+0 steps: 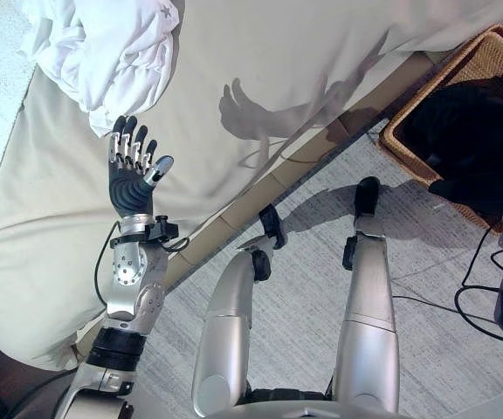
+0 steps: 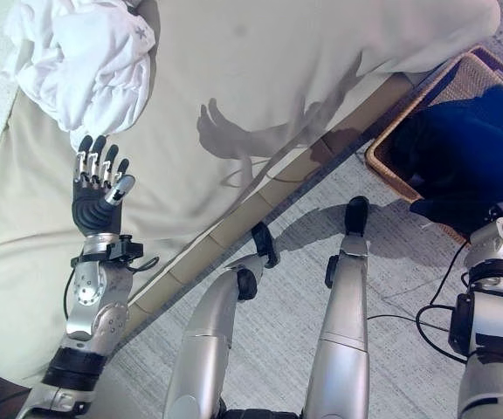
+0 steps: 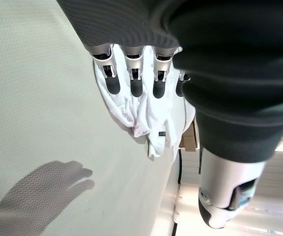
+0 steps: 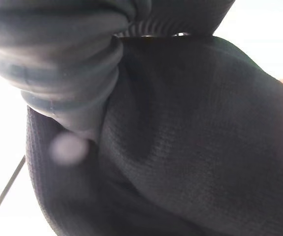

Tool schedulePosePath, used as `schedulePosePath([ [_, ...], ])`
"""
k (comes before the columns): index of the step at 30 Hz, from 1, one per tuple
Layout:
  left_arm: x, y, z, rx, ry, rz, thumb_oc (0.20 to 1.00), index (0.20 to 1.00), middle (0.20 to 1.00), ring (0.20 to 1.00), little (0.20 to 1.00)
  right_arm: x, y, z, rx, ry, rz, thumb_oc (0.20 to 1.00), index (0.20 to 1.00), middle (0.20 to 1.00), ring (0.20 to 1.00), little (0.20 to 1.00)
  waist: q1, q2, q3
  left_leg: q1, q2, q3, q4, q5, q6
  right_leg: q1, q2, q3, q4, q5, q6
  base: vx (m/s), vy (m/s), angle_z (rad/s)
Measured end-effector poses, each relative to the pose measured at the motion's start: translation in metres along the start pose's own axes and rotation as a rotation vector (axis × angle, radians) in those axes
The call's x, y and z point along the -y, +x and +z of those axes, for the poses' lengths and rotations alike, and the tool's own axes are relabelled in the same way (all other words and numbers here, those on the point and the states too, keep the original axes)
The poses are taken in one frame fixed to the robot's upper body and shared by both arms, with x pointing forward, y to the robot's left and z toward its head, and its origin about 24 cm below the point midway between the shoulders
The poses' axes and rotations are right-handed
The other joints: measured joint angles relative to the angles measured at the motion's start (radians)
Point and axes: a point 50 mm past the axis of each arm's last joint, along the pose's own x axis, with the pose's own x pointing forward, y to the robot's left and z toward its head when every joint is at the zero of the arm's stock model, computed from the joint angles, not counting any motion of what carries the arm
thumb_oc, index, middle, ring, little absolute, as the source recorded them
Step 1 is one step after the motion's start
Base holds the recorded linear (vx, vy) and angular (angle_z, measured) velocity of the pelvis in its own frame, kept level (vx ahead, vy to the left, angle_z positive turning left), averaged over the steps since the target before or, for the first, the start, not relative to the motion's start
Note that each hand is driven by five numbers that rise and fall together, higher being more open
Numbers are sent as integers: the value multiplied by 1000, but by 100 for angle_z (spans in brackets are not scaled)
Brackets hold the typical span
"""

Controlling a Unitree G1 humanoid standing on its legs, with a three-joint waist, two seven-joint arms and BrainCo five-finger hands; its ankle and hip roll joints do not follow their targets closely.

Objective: Pick up clothes into the bucket

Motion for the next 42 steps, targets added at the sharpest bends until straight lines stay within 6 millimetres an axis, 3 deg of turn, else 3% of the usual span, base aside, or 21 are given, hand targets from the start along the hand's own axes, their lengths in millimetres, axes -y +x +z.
schedulePosePath([
  [5,3,1,3,14,-7,-10,1000,1000,1000,1000,1000,-20,-7,14,146,-209,102,200,200,200,200,200,-4,0,0,-11,2,1,6,2,-3,-12,3,1,5,1,0,0,0,0],
  [11,3,1,4,21,-9,-12,1000,1000,1000,1000,1000,-29,-8,19,143,-255,105,200,200,200,200,200,5,0,0,-12,1,1,9,2,-3,-12,0,1,9,1,0,0,0,0],
  [12,3,1,4,21,-9,-12,1000,1000,1000,1000,1000,-29,-8,18,138,-257,104,438,438,438,438,438,6,0,0,-12,1,0,10,2,-3,-12,-1,1,11,1,-1,4,-10,4],
  [13,3,1,4,21,-9,-12,1000,1000,1000,1000,1000,-28,-8,15,123,-270,100,1000,1000,1000,1000,1000,5,0,0,-12,0,-1,12,2,-2,-12,-2,1,13,1,-1,0,0,0],
  [22,2,1,5,22,-9,1,1000,1000,1000,1000,1000,-25,-13,-14,2,-259,89,1000,1000,1000,1000,1000,0,1,-1,14,13,-19,6,2,-3,42,3,-30,-17,5,-1,-8,-12,1],
  [27,-3,1,5,25,-3,39,1000,1000,1000,1000,1000,-40,-31,-29,-4,-93,166,1000,1000,1000,1000,1000,-25,-1,-3,82,15,-49,-76,32,-3,142,6,-80,-100,36,3,-25,-56,7],
  [30,-8,-1,0,7,13,67,1000,1000,1000,1000,1000,-46,-49,-53,-53,37,213,1000,1000,1000,1000,1000,-49,-16,-11,169,13,-68,-148,55,-10,235,9,-117,-160,47,6,48,-67,9],
  [32,-16,-6,-7,-25,26,100,1000,1000,1000,1000,1000,-45,-67,-81,-129,86,253,1000,1000,1000,1000,1000,-49,-42,-49,220,15,-83,-198,69,-24,288,13,-138,-193,48,6,50,-66,6],
  [37,-26,-16,-15,-75,49,122,1000,1000,1000,1000,1000,-22,-93,-134,-247,47,337,1000,1000,1000,1000,1000,-50,-90,-90,348,26,-125,-295,103,-41,434,28,-203,-263,51,2,65,-66,14],
  [42,-49,-35,-22,-135,92,191,1000,1000,1000,1000,1000,-11,-104,-148,-249,-20,388,1000,1000,1000,1000,1000,-49,-116,-126,453,29,-145,-371,119,-50,554,36,-244,-334,53,2,70,-34,12],
])
